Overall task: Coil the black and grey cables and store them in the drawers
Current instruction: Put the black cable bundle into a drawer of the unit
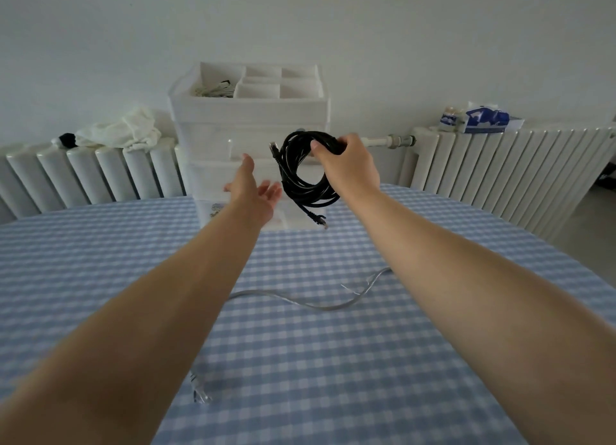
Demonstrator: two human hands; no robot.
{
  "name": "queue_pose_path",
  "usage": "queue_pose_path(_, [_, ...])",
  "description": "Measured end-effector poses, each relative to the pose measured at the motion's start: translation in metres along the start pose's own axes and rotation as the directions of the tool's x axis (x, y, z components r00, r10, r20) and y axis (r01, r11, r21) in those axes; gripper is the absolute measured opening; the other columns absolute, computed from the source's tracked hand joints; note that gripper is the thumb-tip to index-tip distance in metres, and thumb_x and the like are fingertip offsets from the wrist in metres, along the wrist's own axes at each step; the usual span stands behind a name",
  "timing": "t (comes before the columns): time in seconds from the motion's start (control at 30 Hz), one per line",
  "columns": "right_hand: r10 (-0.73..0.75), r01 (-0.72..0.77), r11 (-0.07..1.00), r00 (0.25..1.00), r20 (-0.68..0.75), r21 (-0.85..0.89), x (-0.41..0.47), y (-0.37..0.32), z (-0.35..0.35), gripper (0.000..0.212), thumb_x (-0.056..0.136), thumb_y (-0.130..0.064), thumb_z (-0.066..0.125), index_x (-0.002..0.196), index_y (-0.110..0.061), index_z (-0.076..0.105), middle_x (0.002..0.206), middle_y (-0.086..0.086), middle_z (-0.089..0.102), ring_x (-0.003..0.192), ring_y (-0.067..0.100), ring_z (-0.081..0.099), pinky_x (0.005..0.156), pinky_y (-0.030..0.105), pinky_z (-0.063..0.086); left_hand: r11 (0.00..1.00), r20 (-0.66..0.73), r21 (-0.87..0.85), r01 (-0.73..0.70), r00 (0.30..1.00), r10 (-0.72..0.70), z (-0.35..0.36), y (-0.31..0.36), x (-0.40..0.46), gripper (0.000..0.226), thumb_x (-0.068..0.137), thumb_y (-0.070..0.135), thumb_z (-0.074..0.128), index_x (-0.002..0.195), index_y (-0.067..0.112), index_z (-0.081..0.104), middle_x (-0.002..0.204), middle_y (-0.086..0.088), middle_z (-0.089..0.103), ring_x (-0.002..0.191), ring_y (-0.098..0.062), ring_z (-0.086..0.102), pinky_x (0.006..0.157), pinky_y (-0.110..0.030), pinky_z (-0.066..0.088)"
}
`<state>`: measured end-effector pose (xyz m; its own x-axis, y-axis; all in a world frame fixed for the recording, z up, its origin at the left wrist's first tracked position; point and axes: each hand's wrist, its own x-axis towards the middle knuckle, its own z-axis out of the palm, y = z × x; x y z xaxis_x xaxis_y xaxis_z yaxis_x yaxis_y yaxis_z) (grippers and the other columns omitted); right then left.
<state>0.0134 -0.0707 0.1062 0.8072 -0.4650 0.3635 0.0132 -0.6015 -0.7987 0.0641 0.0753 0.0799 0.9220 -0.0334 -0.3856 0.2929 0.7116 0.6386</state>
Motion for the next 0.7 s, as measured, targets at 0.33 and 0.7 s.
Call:
queue_pose_path(0.33, [0.225,-0.225,0.957,0.974,0.02,0.183,0.025,-0.018,-0.01,0.043,0.083,-0.043,0.058,0.109,-0.011,0.045,0.099,0.003,0.057,0.088,0.023,0.057,0.07,0.034,0.047,0.99,0.004,0.02,-0.136,0.991,0.136,0.004,-0.049,-0.047,0.08,0.098,0.043,0.046,0.147,0.039,-0.017,0.138,-0.013,0.05,0.104,-0.023,0.063,0.095,-0.039,0.05])
queue_pose_path(0.7, [0.321,-0.33,0.905,0.944,0.078,0.269,0.031,-0.027,-0.017,0.022,0.082,-0.027,0.064,0.073,-0.013,0.049,0.077,0.003,0.057,0.094,0.025,0.064,0.087,0.043,0.055,0.955,-0.096,0.236,-0.178,0.974,0.206,-0.016,-0.081,-0.103,0.072,0.099,0.029,0.037,0.148,0.038,-0.015,0.101,0.01,0.062,0.12,-0.015,0.054,0.112,-0.042,0.029])
